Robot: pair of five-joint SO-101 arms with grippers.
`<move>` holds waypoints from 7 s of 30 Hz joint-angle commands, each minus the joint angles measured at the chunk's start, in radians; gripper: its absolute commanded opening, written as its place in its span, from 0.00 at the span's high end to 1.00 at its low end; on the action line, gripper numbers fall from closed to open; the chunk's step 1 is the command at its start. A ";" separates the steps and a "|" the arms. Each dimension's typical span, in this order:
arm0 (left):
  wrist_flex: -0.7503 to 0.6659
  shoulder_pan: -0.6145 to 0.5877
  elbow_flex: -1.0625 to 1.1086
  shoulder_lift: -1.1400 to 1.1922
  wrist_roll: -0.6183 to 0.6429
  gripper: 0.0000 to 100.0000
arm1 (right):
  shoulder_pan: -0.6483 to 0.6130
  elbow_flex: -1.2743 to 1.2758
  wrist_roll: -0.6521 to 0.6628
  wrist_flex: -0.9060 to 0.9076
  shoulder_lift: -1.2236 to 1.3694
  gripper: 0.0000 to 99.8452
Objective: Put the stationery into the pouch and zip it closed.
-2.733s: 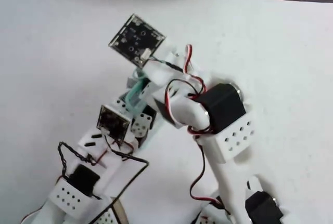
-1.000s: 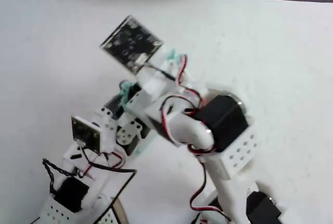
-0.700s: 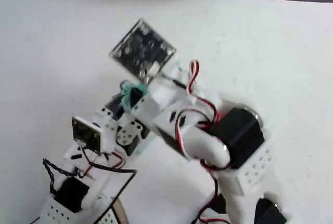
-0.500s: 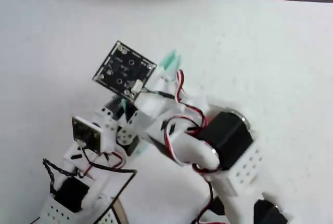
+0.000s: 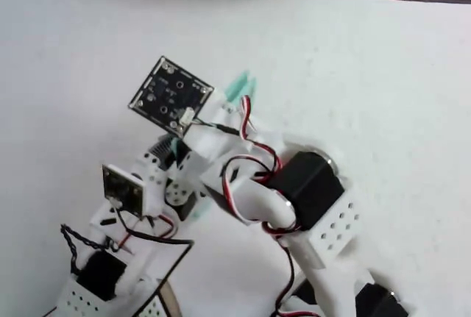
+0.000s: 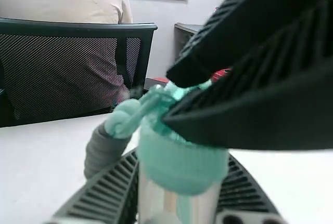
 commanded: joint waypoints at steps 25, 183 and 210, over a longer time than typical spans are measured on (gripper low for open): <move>-0.150 0.102 0.143 -0.002 -0.109 0.89 | 0.366 0.029 0.109 -0.134 0.059 0.98; 0.721 -0.541 -1.017 1.910 -0.539 0.98 | 1.099 1.284 -0.181 -0.849 -0.361 0.97; 1.260 -0.493 -1.910 1.903 -0.374 0.98 | 0.799 1.129 0.137 -0.435 -0.367 0.98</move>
